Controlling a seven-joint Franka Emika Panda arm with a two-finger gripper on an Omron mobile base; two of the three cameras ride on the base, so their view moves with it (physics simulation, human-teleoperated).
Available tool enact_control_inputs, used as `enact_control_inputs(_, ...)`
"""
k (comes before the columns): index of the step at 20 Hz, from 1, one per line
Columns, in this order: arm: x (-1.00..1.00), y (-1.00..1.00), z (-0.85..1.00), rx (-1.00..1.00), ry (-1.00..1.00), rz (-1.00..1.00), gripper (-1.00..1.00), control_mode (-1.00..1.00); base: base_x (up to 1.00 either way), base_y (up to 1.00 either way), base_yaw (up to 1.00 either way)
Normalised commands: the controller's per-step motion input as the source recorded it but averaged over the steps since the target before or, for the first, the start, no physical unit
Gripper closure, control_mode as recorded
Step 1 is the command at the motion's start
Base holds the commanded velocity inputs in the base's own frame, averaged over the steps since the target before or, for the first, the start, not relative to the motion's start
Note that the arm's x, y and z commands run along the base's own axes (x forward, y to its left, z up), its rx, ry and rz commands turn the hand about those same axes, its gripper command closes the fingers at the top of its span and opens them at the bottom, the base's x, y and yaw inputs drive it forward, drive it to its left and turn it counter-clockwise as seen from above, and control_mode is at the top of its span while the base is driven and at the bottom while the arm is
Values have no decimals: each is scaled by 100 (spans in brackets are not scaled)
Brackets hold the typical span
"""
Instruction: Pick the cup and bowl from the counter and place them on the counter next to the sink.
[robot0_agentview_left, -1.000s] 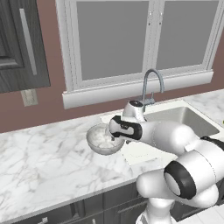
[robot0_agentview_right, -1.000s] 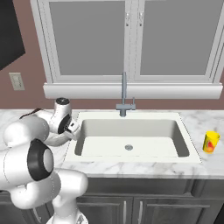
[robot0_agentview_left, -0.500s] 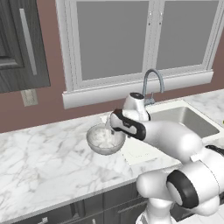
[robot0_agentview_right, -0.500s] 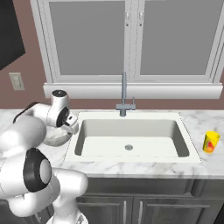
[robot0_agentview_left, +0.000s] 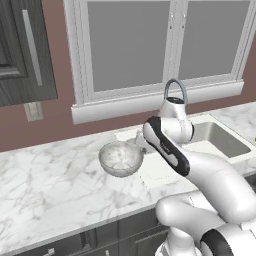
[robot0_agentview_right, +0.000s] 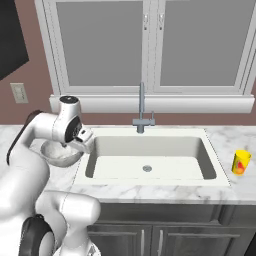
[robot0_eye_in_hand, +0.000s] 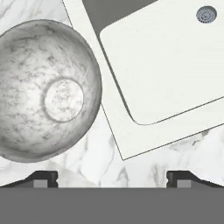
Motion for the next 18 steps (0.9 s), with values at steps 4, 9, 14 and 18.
enact_control_inputs(4, -69, -68, 12, -7, -1, 11, -100, -100, 0, 0, 0)
enact_control_inputs(9, -54, -46, 22, -6, -6, 14, -100, -100, 0, 0, 0)
enact_control_inputs(14, -54, -12, 19, -3, -5, 17, -100, -100, 0, 0, 0)
enact_control_inputs(18, -30, 0, 2, 0, 0, 15, -100, -100, 0, 0, 0)
